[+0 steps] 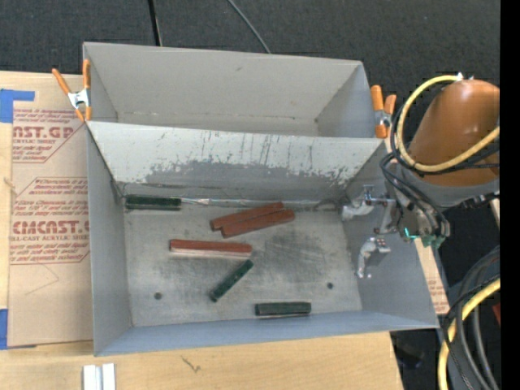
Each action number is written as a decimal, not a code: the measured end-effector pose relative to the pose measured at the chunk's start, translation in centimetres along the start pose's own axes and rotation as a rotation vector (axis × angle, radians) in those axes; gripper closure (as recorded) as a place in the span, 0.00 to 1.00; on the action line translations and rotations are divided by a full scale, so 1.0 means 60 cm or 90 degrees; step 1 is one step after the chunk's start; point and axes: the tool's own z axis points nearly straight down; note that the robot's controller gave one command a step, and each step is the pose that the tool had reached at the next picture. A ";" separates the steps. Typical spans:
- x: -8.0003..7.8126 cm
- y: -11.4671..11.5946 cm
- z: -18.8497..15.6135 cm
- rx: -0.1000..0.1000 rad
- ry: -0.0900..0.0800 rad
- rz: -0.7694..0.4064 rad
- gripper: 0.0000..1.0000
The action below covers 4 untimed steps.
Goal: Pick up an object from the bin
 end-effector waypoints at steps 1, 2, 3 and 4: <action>0.018 0.045 0.077 0.001 -0.004 -0.038 0.00; 0.011 0.012 0.190 -0.001 -0.003 -0.035 0.00; 0.024 0.078 0.223 0.000 0.002 -0.010 0.00; 0.025 0.123 0.224 -0.002 -0.002 0.019 0.00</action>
Offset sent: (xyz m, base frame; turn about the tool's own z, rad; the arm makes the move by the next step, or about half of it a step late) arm -0.0056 -0.0099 -0.1405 -0.0374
